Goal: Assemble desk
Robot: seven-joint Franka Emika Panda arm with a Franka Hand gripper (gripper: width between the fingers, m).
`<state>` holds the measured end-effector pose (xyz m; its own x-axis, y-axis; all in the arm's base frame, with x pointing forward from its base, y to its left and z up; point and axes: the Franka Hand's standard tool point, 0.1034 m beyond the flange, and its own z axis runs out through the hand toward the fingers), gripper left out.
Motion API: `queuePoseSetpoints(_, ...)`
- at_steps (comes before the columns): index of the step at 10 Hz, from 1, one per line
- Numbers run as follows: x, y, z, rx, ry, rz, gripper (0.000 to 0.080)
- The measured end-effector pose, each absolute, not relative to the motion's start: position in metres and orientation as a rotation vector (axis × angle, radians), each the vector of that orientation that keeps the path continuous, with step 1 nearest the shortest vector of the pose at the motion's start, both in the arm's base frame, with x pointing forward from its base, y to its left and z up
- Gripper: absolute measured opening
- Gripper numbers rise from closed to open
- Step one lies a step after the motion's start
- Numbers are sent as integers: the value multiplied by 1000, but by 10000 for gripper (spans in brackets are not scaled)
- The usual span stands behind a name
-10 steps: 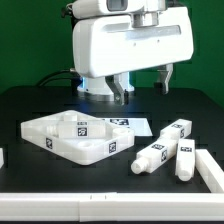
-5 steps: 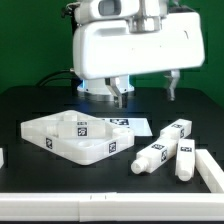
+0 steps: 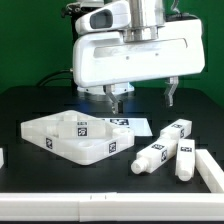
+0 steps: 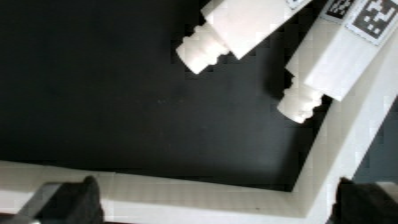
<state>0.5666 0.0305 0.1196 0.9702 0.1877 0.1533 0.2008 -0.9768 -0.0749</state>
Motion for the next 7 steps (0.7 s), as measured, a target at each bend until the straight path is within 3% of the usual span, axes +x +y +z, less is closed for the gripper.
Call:
queuePoseSetpoints(5,551,56,84,-3014,227,-100,649)
queuePoseSetpoints(7,553,58,88,-3013,222,-98,649)
